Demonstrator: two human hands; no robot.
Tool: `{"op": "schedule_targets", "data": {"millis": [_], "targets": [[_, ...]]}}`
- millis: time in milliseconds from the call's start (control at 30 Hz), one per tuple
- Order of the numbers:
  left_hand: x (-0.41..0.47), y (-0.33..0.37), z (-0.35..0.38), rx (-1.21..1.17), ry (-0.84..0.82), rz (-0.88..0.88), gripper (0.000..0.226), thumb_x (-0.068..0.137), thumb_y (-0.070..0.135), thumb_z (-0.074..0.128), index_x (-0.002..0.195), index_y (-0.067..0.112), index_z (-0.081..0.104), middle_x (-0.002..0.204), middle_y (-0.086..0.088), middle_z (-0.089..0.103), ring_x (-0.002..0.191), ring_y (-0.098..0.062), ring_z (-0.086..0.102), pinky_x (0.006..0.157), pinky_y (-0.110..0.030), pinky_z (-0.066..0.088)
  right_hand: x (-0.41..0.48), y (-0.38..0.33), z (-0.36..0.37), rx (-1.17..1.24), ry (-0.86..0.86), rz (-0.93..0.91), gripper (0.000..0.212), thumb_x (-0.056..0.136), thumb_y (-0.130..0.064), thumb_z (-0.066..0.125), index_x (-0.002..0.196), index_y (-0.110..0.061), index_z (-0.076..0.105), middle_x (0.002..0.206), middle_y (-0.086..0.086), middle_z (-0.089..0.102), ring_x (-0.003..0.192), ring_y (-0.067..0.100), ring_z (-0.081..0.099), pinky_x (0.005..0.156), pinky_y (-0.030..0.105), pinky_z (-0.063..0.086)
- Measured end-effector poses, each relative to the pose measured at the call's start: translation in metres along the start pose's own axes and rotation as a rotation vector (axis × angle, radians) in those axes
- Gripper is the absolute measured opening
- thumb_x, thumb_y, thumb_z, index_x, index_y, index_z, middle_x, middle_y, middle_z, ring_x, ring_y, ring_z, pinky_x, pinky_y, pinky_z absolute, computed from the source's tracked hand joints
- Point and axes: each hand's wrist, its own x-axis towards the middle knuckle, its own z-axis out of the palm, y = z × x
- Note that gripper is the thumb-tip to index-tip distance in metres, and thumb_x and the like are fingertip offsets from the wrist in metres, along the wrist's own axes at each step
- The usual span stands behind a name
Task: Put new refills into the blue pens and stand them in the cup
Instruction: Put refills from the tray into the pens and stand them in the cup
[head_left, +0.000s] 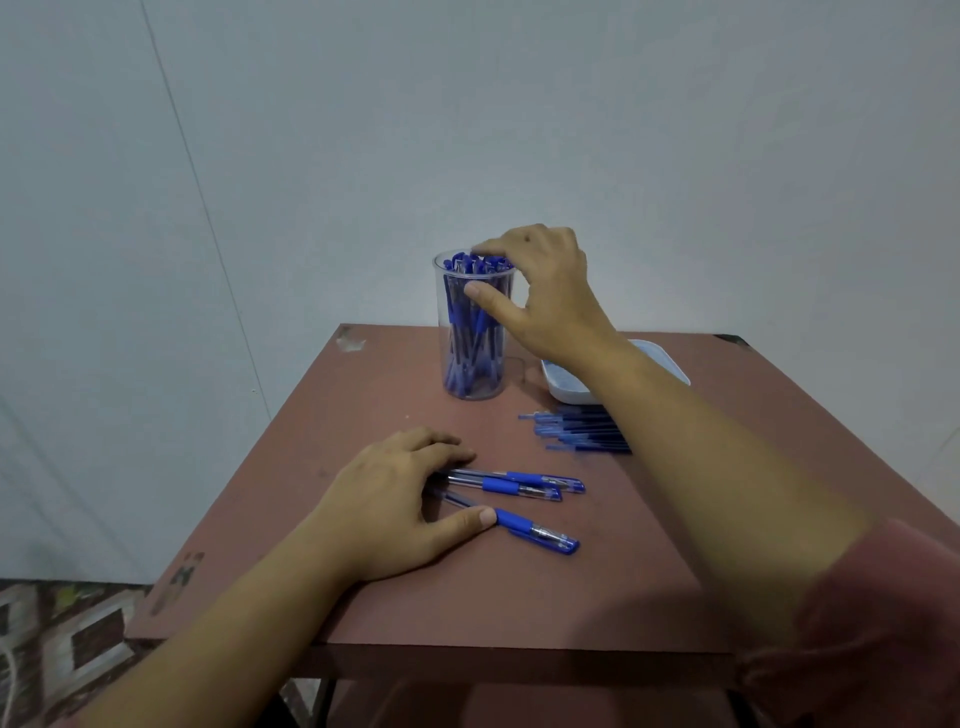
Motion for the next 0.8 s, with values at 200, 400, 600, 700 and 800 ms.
{"op": "schedule_targets", "data": {"millis": [200,400,600,700,800], "targets": [[0.0,-0.002,0.001,-0.009,0.003,0.014,0.08,0.074,0.086,0.036,0.133,0.035,0.054,0.133,0.02,0.051,0.121,0.001,0.047,0.102,-0.027,0.041,-0.067,-0.003,-0.035,0.08,-0.266,-0.118,0.03,0.085,-0.047,0.061,0.1,-0.023,0.07,0.098,-0.011,0.066,0.097,0.012,0.054,0.092,0.03,0.038],[0.0,-0.001,0.001,-0.005,0.003,0.01,0.08,0.073,0.086,0.036,0.133,0.036,0.054,0.132,0.02,0.051,0.119,0.002,0.047,0.101,-0.026,0.042,-0.113,0.003,-0.052,-0.036,-0.65,0.014,0.021,0.085,-0.05,0.065,0.1,-0.038,0.072,0.09,-0.028,0.048,0.097,-0.003,0.035,0.09,0.027,0.035],[-0.001,0.0,0.001,-0.014,-0.002,-0.01,0.08,0.073,0.086,0.036,0.133,0.036,0.054,0.132,0.021,0.051,0.118,0.003,0.048,0.1,-0.025,0.043,-0.116,-0.002,-0.053,-0.093,-0.695,0.069,0.021,0.092,-0.046,0.058,0.106,-0.038,0.071,0.095,-0.022,0.048,0.098,0.006,0.034,0.091,0.029,0.03],[-0.001,0.001,0.001,-0.014,0.011,-0.018,0.074,0.076,0.082,0.038,0.132,0.036,0.055,0.131,0.022,0.051,0.116,0.004,0.049,0.098,-0.021,0.042,-0.118,-0.002,-0.054,-0.118,-0.679,0.093,0.023,0.096,-0.037,0.053,0.114,-0.037,0.067,0.102,-0.02,0.049,0.101,0.007,0.033,0.094,0.03,0.026],[-0.001,0.001,0.001,-0.005,0.015,-0.02,0.072,0.078,0.079,0.037,0.131,0.034,0.056,0.13,0.021,0.053,0.116,0.003,0.05,0.098,-0.022,0.043,-0.121,0.0,-0.058,-0.152,-0.696,0.111,0.025,0.094,-0.036,0.055,0.117,-0.037,0.065,0.106,-0.019,0.047,0.101,0.006,0.029,0.098,0.031,0.025]]}}
